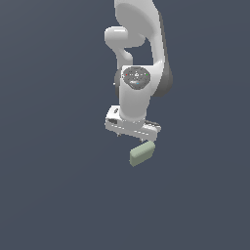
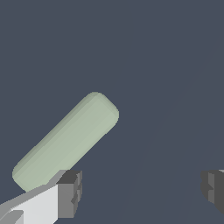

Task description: Pick up the object and move it to a goal position.

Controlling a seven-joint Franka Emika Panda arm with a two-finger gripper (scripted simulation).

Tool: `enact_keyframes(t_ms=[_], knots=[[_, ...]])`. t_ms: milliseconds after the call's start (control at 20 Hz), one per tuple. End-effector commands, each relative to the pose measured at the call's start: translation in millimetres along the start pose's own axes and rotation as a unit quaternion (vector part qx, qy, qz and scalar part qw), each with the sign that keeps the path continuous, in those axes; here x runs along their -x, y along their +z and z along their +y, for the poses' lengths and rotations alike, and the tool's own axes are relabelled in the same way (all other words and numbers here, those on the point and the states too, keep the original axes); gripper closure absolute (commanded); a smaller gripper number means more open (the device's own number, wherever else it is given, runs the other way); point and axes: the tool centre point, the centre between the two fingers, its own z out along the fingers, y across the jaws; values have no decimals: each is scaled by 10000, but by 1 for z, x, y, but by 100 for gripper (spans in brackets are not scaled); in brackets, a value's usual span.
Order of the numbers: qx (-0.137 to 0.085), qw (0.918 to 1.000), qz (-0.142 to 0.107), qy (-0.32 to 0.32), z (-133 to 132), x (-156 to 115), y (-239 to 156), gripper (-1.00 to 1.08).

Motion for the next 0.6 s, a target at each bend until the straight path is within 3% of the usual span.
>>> enact_keyframes(t_ms=[0, 550], knots=[[-14, 9995, 10, 322, -5, -1, 1, -92], [-77, 9855, 45, 1696, -26, -7, 3, -92]])
